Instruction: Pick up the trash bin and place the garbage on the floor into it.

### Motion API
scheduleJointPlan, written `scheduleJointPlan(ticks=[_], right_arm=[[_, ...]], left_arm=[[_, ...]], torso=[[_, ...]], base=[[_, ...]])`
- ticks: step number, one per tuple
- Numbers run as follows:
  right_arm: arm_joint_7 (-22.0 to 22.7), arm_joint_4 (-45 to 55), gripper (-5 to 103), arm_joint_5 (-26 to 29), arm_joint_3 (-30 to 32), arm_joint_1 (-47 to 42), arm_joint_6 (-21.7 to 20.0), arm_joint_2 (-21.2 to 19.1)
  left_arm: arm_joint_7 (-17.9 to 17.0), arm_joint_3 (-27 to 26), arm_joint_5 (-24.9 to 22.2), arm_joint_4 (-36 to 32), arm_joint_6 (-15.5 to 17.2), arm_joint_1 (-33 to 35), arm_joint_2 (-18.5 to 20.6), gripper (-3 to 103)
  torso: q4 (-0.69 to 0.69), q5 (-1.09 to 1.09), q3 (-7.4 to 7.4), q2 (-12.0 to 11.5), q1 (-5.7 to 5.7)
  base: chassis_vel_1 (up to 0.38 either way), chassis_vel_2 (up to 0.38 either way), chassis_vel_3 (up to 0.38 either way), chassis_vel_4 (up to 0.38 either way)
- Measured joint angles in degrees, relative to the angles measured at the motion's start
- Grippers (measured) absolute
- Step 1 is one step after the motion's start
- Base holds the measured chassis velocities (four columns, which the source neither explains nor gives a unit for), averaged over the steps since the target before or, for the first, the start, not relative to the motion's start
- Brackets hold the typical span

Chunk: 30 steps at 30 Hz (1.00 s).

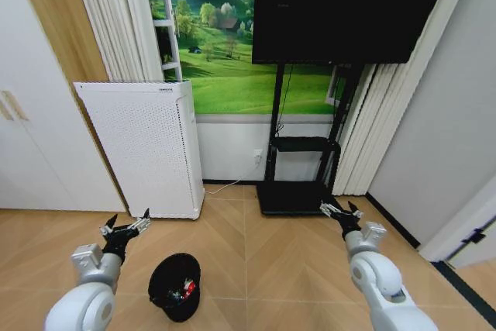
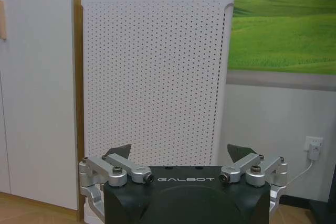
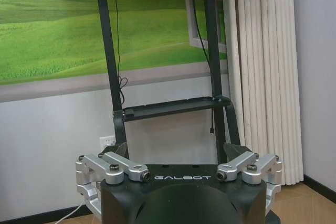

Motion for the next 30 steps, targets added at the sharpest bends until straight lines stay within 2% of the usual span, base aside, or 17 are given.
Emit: scheduleJointPlan(ticks=[14,20,30], right_arm=[[0.37,0.13,100,0.11,-0.07,0.01,-0.23,0.32],[0.34,-0.24,100,0.20,-0.07,0.16,-0.23,-0.07],[0.21,-0.62,100,0.30,-0.11,0.32,-0.22,-0.13]], left_arm=[[-0.07,-0.16,-0.18,0.28,-0.04,-0.14,-0.26,100],[-0.10,-0.02,-0.12,0.27,-0.04,-0.17,-0.47,100],[-0.10,0.11,0.00,0.21,0.02,-0.04,-0.41,100]], torso=[[0.00,0.00,1.61,2.55,0.94],[0.00,0.00,3.00,4.84,1.83],[0.00,0.00,4.43,7.16,2.73]], base=[[0.000,0.000,0.000,0.000],[0.000,0.000,0.000,0.000],[0.000,0.000,0.000,0.000]])
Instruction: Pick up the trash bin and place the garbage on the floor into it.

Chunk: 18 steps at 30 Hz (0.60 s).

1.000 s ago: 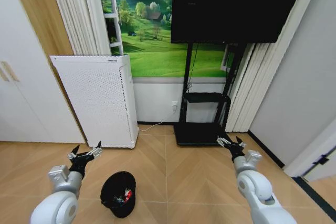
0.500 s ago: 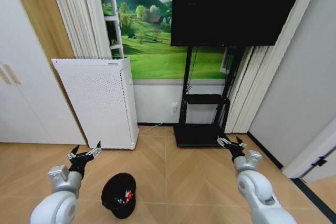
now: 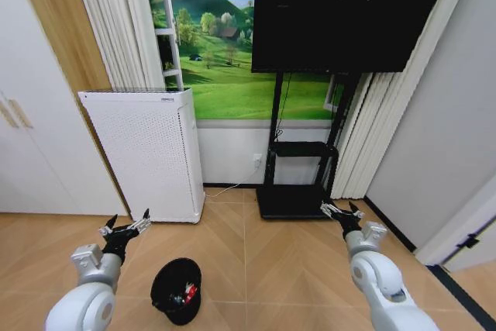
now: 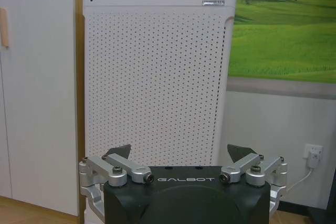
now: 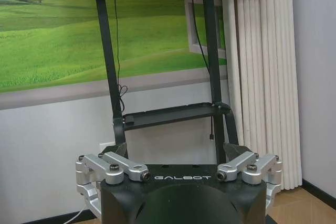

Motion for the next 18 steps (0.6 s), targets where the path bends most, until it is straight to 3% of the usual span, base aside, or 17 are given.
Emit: scheduleJointPlan(ticks=[18], right_arm=[[0.05,0.05,100,0.24,-0.18,0.12,0.00,-0.45]], left_arm=[[0.16,-0.02,-0.09,-0.39,0.09,0.00,0.19,100]], torso=[[0.00,0.00,2.65,4.38,1.73]], base=[[0.000,0.000,0.000,0.000]])
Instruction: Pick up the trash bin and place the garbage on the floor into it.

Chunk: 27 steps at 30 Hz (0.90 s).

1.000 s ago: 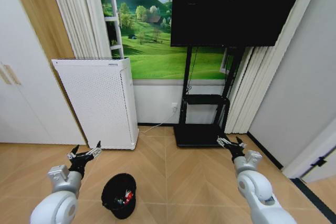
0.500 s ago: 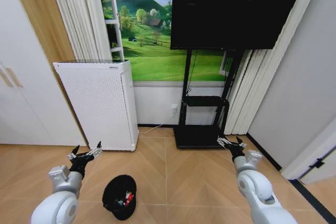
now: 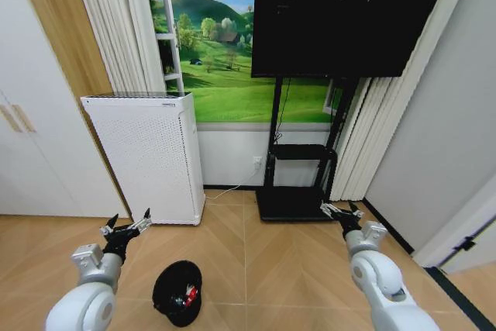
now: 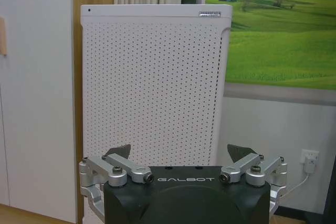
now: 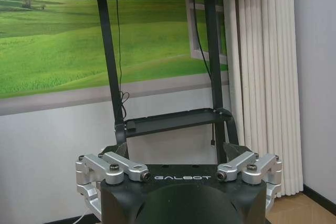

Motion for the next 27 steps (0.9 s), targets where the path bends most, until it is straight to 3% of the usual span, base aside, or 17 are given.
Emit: scheduleJointPlan(ticks=[27], right_arm=[[0.34,0.65,100,0.14,0.11,-0.40,-0.31,0.41]], left_arm=[[-0.04,-0.12,0.07,-0.26,-0.16,-0.03,-0.01,100]], torso=[[0.00,0.00,4.20,7.18,2.98]], base=[[0.000,0.000,0.000,0.000]])
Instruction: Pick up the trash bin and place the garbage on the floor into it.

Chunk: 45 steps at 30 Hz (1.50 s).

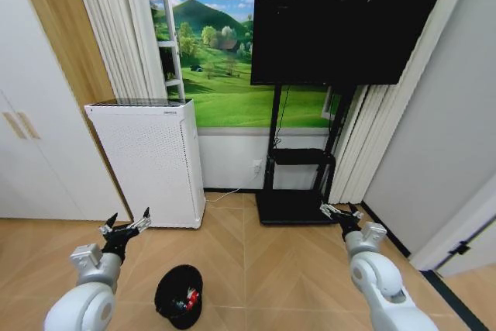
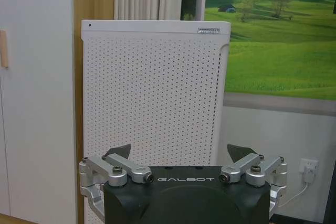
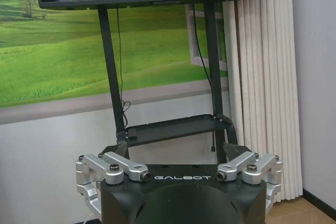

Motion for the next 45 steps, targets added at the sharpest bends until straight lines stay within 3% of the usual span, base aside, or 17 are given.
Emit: scheduleJointPlan(ticks=[15,17,45], right_arm=[[0.05,0.03,100,-0.02,-0.32,0.25,-0.21,0.13],[0.09,0.03,100,-0.01,-0.30,0.26,-0.27,0.16],[1.28,0.75,100,0.67,0.19,-0.24,-1.46,0.46]], left_arm=[[0.08,-0.05,-0.02,0.16,-0.14,-0.07,-0.14,100],[-0.72,0.35,-0.66,0.16,-1.74,-0.04,-0.12,100],[-0.17,0.70,0.12,0.55,-1.88,0.10,-0.56,100]], torso=[[0.00,0.00,2.14,3.65,1.51],[0.00,0.00,2.51,4.28,1.76],[-0.01,0.01,2.42,4.10,1.70]], base=[[0.000,0.000,0.000,0.000],[0.000,0.000,0.000,0.000],[-0.019,-0.055,0.017,0.052]])
